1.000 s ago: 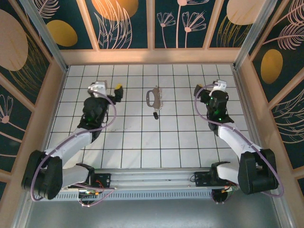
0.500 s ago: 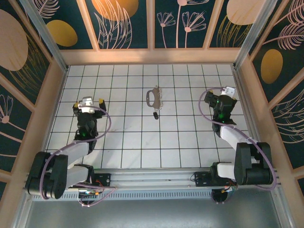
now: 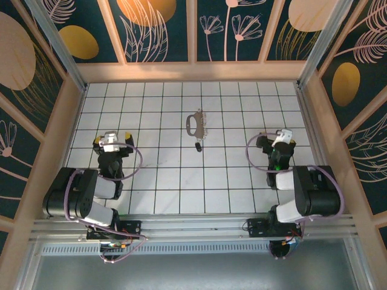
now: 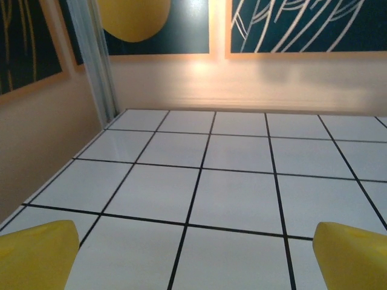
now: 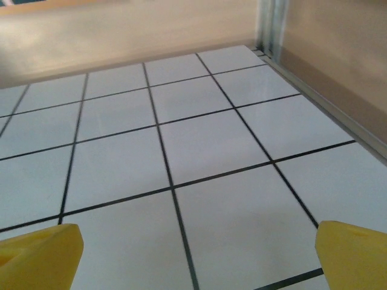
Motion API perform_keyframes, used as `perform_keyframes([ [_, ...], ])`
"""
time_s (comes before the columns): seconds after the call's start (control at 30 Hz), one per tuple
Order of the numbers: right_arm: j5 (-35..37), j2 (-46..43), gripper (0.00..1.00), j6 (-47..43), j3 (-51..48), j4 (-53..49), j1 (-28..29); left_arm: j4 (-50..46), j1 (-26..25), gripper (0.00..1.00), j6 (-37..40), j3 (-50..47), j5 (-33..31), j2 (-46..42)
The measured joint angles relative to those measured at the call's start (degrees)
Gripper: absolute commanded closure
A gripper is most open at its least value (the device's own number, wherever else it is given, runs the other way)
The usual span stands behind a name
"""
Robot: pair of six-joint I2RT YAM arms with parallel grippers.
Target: Put the keys on the keyring
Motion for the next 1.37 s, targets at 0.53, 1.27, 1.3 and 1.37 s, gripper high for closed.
perform_keyframes([
  [0.53, -13.31, 2.97, 0.01, -1.11, 2.62, 3.19, -3.63, -6.71, 3.78, 0.01, -3.26, 6.29, 5.35, 0.74],
  [1.27, -13.31, 2.97, 0.01, -1.14, 2.62, 3.19, -3.63, -6.93, 3.78, 0.01, -3.26, 6.27, 5.35, 0.74],
  [1.3, -13.31, 2.97, 0.01, -1.11, 2.62, 3.19, -3.63, -6.93, 3.78, 0.01, -3.26, 6.27, 5.35, 0.74],
  [1.37, -13.31, 2.97, 0.01, -1.11, 2.62, 3.19, -3.63, -6.91, 3.78, 0.01, -3.26, 6.27, 5.35, 0.74],
])
